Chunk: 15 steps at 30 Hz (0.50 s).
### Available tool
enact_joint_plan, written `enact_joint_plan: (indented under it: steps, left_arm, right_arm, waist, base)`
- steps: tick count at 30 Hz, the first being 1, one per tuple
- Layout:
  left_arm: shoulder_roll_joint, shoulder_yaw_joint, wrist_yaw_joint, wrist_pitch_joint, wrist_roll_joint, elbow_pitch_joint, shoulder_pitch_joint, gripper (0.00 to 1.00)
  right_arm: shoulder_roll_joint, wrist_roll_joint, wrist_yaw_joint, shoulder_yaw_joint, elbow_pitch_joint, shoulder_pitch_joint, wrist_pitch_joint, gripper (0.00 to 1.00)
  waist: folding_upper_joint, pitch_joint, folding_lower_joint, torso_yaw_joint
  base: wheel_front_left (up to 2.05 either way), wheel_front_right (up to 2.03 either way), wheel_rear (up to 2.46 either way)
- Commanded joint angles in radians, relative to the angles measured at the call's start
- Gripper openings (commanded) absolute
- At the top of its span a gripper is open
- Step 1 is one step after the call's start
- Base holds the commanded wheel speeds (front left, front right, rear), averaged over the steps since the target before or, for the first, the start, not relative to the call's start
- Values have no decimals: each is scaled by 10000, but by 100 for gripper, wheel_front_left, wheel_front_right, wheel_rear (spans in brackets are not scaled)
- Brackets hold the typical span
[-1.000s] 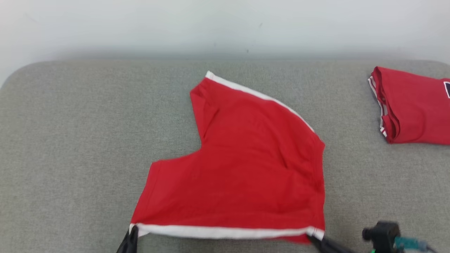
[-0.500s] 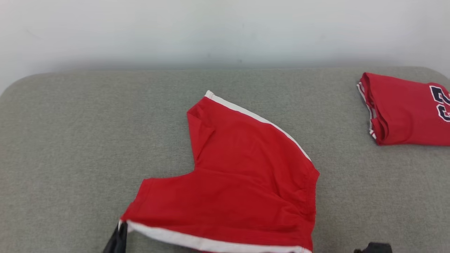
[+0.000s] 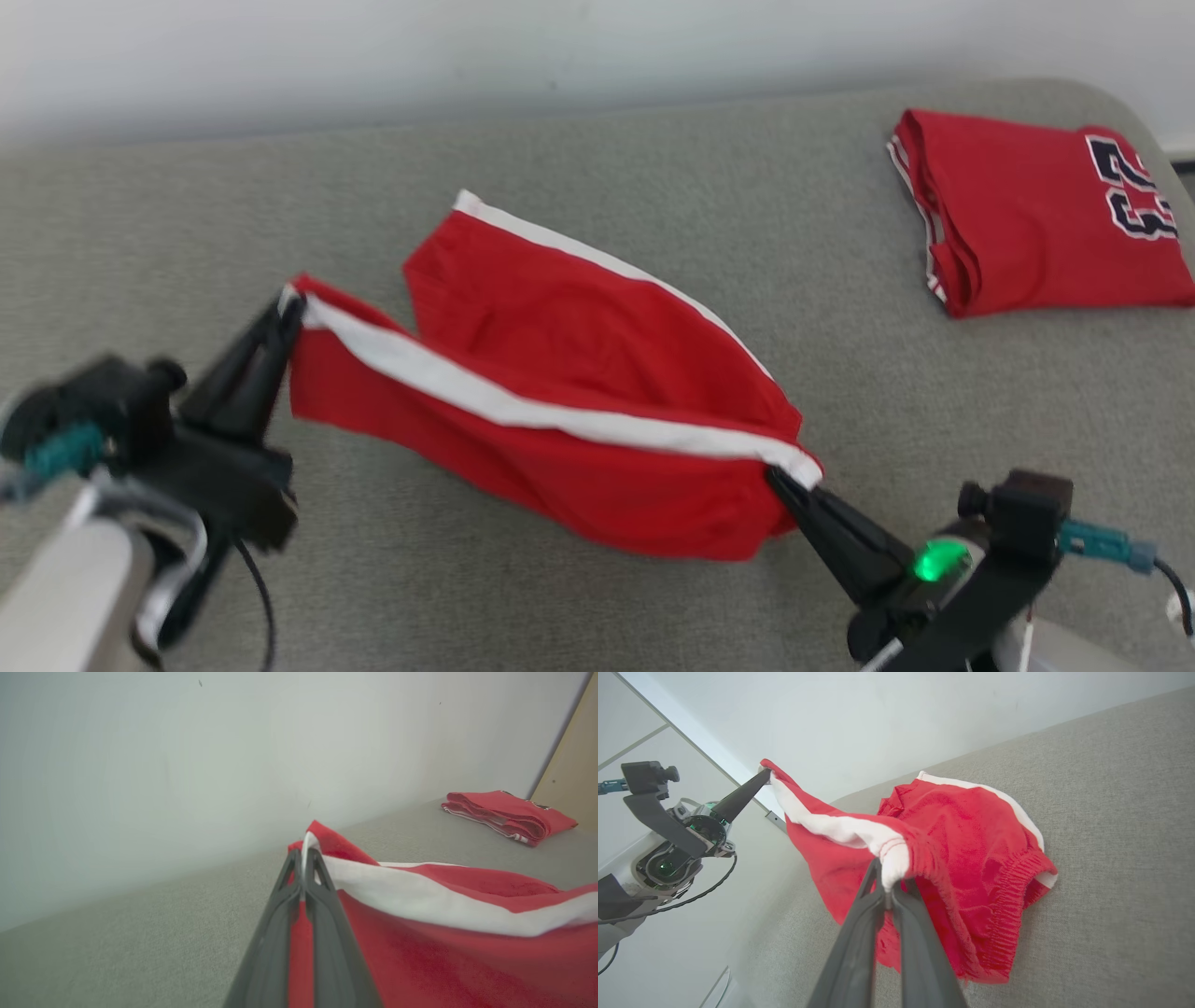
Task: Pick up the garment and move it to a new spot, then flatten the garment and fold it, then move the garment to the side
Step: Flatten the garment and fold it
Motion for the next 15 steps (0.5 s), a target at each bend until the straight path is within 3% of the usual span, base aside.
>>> enact_joint_plan:
  steps: [1, 7, 15]
  left_arm:
    - [325, -279, 2, 227, -199, 298, -789, 0]
    - [984, -1392, 5, 1035, -604, 1590, -3005, 0]
    - [1169, -2874, 4, 1398, -879, 3359, -5288, 0]
  right_arm:
    - [259, 46, -29, -73, 139, -412, -10, 0]
    - [939, -52, -29, 17, 841, -1521, -9, 0]
    - [1582, -273, -29, -60, 1349, -2441, -10, 0]
  waist:
    - [-1, 868, -1, -770]
    - [-1, 1667, -1, -1393]
    - [-1, 2434, -1, -1867]
  base:
    - [0, 0, 0]
    - [0, 0, 0]
    - [0, 0, 0]
